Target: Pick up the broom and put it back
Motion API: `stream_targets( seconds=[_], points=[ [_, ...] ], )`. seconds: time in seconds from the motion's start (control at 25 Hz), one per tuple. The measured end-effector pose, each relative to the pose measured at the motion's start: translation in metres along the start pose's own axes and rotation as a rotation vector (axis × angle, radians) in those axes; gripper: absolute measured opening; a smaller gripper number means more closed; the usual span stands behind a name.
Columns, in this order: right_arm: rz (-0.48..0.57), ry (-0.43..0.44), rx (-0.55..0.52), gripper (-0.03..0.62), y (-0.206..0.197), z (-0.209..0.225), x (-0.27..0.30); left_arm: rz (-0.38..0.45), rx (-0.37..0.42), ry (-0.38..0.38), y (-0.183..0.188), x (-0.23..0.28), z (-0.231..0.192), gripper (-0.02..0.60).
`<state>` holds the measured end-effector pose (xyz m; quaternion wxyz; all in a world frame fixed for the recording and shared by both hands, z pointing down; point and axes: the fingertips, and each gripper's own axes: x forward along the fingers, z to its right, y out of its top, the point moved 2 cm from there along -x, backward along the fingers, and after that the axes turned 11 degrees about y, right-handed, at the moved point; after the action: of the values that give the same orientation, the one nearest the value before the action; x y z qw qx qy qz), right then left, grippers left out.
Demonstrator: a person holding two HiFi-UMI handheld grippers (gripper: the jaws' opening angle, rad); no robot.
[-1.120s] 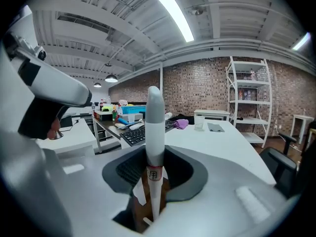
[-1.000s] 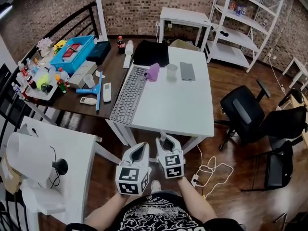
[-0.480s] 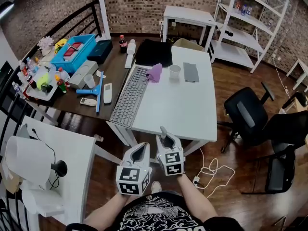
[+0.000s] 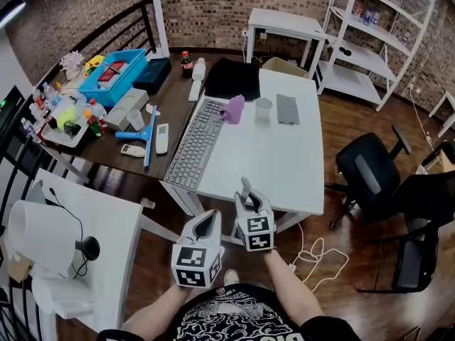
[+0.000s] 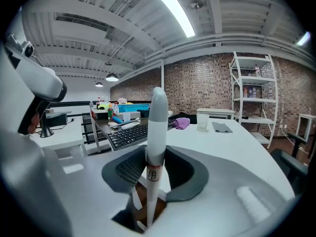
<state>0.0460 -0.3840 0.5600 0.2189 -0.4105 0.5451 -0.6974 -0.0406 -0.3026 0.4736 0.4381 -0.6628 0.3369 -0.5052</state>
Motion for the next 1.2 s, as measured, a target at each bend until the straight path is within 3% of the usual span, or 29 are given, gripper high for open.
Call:
stream_targets(
  seconds=[0.64, 1.2],
  points=[
    [0.000, 0.020, -0.031, 0.133, 0.009, 0.002, 0.007, 0.005, 0.009, 0.009, 0.004, 0.001, -0.002, 0.005],
    [0.023, -0.018, 0.001, 0.133, 0.010, -0.044, -0.031, 0.000, 0.013, 0.003, -0.010, -0.054, -0.017, 0.005]
  ],
)
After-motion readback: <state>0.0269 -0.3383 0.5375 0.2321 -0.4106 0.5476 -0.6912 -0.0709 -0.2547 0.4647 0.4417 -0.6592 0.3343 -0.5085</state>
